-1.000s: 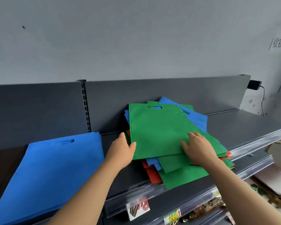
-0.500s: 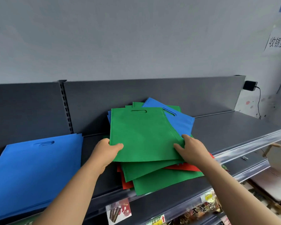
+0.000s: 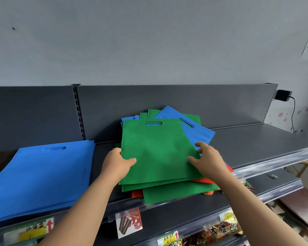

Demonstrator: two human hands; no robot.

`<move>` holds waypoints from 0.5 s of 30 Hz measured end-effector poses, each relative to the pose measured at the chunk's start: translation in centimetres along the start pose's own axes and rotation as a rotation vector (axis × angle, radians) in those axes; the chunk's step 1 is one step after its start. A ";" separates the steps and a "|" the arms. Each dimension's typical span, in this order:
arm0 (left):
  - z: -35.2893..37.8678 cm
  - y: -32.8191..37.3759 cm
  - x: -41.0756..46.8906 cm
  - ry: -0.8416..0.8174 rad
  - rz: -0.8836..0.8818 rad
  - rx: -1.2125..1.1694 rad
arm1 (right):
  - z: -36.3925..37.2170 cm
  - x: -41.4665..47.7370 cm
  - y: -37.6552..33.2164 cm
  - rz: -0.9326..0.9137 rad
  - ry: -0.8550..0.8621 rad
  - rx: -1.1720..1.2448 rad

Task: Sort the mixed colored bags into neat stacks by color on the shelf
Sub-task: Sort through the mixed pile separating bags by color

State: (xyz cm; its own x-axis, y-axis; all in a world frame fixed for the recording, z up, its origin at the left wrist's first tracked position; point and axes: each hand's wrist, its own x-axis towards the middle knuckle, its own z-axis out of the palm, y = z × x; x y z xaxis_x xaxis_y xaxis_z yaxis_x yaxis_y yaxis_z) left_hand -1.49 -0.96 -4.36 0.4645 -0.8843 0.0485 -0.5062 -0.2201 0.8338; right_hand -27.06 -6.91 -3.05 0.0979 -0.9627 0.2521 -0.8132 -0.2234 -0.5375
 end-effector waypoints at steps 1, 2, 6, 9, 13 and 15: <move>-0.1 0.0 -0.2 0.018 0.008 -0.003 | 0.0 0.0 0.0 0.002 0.017 0.031; -0.3 0.1 -0.4 0.045 0.013 -0.005 | 0.1 0.1 0.0 -0.001 0.032 0.059; -1.1 0.0 -0.9 0.106 0.010 -0.095 | 0.3 0.2 -0.7 0.016 0.029 0.143; -1.8 -0.3 -1.3 0.135 0.006 -0.146 | 0.8 0.4 -1.4 0.004 0.001 0.134; -3.3 -0.9 -1.9 0.192 0.010 -0.157 | 1.9 0.3 -2.7 -0.071 -0.006 0.149; -4.3 -1.4 -2.2 0.226 0.010 -0.143 | 2.5 0.2 -3.8 -0.103 -0.009 0.163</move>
State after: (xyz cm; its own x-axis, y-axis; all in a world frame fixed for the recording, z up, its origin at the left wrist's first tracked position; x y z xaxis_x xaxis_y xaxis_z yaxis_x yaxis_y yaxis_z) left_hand 1.34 3.08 -3.25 0.6190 -0.7678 0.1652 -0.4108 -0.1373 0.9013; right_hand -22.49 -6.64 -2.90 0.1813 -0.9347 0.3056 -0.6953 -0.3416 -0.6323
